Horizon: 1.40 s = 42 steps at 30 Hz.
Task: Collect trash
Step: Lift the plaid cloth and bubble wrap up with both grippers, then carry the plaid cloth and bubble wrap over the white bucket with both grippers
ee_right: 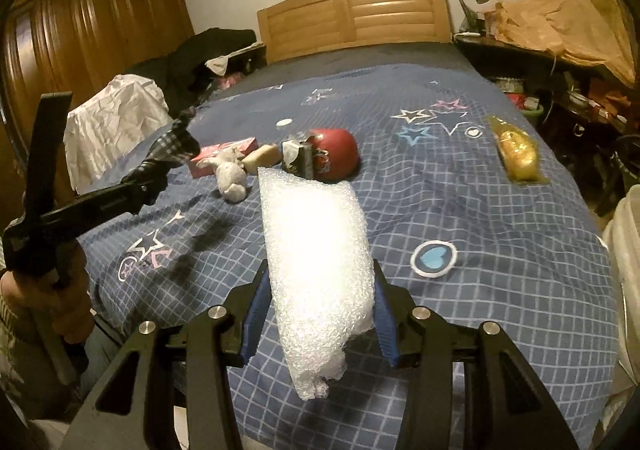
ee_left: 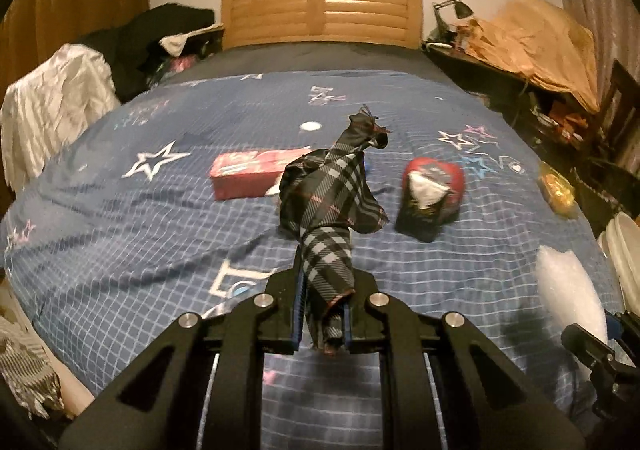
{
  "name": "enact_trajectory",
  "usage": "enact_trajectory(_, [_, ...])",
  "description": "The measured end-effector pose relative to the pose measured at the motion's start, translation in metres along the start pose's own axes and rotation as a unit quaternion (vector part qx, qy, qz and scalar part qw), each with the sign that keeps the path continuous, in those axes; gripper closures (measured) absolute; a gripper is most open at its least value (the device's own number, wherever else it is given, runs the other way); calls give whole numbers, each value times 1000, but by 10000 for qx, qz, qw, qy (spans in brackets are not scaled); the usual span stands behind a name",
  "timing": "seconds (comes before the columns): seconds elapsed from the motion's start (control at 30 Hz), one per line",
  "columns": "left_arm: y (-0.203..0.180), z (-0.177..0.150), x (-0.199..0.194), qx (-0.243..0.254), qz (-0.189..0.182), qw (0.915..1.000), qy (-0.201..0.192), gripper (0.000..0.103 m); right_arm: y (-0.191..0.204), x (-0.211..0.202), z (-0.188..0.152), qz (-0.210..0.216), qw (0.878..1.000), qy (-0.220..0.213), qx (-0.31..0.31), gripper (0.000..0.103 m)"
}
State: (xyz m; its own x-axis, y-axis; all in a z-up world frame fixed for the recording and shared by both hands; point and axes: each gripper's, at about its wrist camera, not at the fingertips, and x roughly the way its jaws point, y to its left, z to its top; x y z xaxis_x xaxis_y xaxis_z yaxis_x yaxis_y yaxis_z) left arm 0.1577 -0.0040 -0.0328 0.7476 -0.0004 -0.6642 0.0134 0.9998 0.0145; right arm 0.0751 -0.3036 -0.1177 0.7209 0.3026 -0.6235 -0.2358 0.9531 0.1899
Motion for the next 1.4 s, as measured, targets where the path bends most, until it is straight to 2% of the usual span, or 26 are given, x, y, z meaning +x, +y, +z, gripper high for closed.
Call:
enact_trajectory(0.37, [-67, 13, -8, 523, -244, 9982, -143, 91, -25, -29, 3, -209, 9992, -299, 172, 55])
enact_trajectory(0.57, [-121, 30, -11, 889, -553, 9939, -334, 90, -64, -65, 14, -665, 9950, -664, 353, 55])
enact_trajectory(0.73, [-173, 42, -15, 1201, -882, 9877, -465, 90, -111, -109, 23, -1219, 9858, -1012, 552, 55])
enact_trajectory(1.03, [-276, 56, -21, 1825, -1552, 9688, -627, 90, -199, -187, 32, -2213, 9615, -1381, 860, 54])
enact_trajectory(1.2, [-334, 56, -23, 2227, -1956, 9530, -625, 90, -246, -217, 26, -2651, 9484, -1363, 1082, 54])
enact_trajectory(1.4, [-393, 49, -26, 2618, -2356, 9339, -611, 90, -297, -238, 14, -2953, 9376, -1246, 1350, 54])
